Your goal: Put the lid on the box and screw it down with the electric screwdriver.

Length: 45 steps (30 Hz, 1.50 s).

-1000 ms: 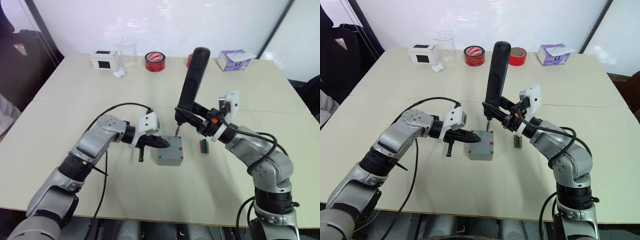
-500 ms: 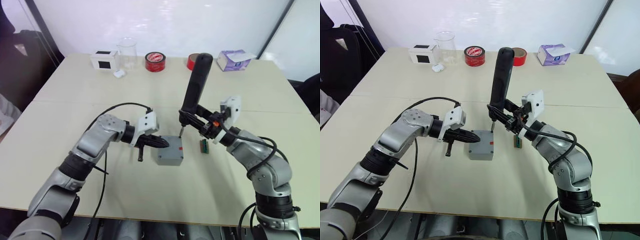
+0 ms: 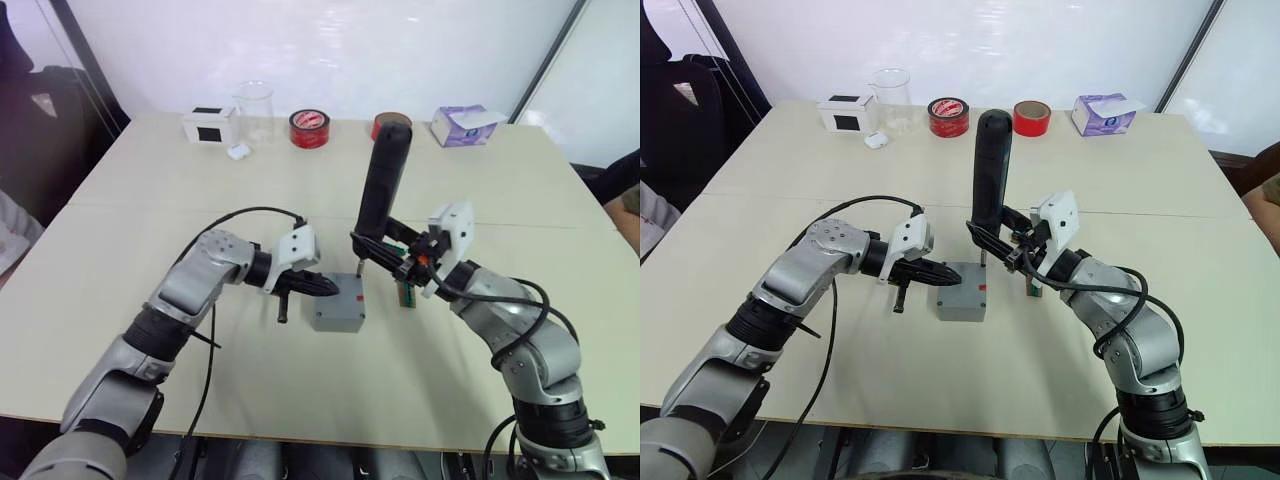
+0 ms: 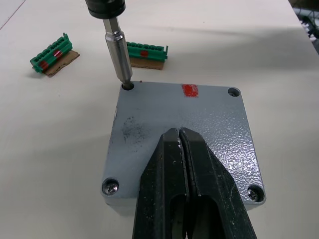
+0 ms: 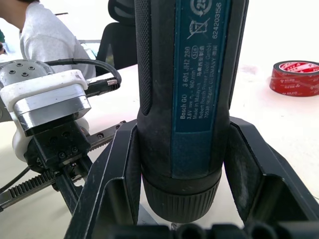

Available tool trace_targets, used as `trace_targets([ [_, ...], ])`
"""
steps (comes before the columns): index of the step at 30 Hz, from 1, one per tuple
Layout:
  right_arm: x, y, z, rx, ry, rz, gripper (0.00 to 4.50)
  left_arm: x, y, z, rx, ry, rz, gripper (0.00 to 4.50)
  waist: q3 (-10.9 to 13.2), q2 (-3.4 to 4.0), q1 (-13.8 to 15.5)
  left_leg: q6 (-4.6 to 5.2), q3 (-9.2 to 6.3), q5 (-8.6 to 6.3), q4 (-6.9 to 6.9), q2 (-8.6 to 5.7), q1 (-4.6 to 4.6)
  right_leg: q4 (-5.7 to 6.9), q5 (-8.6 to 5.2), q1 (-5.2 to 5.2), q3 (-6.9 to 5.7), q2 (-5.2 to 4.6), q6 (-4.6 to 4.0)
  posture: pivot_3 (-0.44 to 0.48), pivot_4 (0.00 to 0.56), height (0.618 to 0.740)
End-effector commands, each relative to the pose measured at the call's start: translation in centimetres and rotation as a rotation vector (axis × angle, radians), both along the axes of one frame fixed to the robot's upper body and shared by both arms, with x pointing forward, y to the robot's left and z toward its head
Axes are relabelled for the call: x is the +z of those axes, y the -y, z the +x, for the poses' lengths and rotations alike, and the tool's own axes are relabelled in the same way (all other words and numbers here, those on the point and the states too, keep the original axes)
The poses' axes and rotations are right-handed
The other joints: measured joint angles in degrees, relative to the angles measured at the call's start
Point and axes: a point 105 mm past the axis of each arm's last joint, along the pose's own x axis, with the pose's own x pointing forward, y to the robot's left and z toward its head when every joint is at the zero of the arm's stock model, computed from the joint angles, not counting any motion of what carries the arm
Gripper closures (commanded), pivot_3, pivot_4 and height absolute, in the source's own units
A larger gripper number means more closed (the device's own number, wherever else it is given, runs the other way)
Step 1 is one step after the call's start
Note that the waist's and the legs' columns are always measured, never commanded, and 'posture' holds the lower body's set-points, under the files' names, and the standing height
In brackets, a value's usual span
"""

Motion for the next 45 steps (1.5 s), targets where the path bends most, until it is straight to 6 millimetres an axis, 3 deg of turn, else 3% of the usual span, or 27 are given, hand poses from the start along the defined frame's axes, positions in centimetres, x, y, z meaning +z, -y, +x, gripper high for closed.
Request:
trace_targets([
  [1,-3.6,-0.9,-0.3,0.027,-0.161,-0.034,2.75,-0.4,0.1,0.0,-0.003,0.003,0.02,4.5,-0.04,-0.01,0.0,0.0,0.0,0.0,0.0,0.0,0.0,0.0,0.0,0.0,0.0,0.0,0.0,0.0,0.15,0.74],
  [14,-4.9,-1.1,-0.2,0.0,-0.179,-0.07,2.75,-1.2,-0.1,-0.2,-0.009,0.007,0.048,4.5,-0.83,-0.09,-0.16,0.04,0.0,-0.02,-0.01,0.03,0.1,-0.01,-0.07,0.09,0.0,0.02,-0.11,0.0,0.15,0.74],
  [21,-5.6,-1.1,-0.2,-0.026,-0.182,-0.074,2.75,-1.5,-0.3,-0.4,-0.014,0.007,0.058,4.5,-0.96,-0.22,-0.31,0.11,-0.1,-0.08,-0.33,0.06,0.93,-0.24,-0.23,0.83,0.01,0.01,-0.34,0.0,0.15,0.74],
  [26,-5.7,-0.6,0.2,-0.079,-0.221,-0.011,2.75,-1.9,-0.4,-0.5,-0.018,0.012,0.072,4.5,-1.05,-0.3,-0.35,0.11,-0.11,-0.08,-0.34,0.07,0.96,-0.23,-0.23,0.85,0.01,0.0,-0.34,0.0,0.15,0.74],
  [45,-6.9,-0.9,0.3,-0.099,-0.193,-0.12,2.75,-2.1,0.0,-0.6,-0.022,0.014,0.072,4.5,-1.23,-0.45,-0.47,0.12,-0.12,-0.09,-0.37,0.1,1.08,-0.23,-0.26,0.95,0.01,-0.09,-0.4,0.0,0.15,0.74],
])
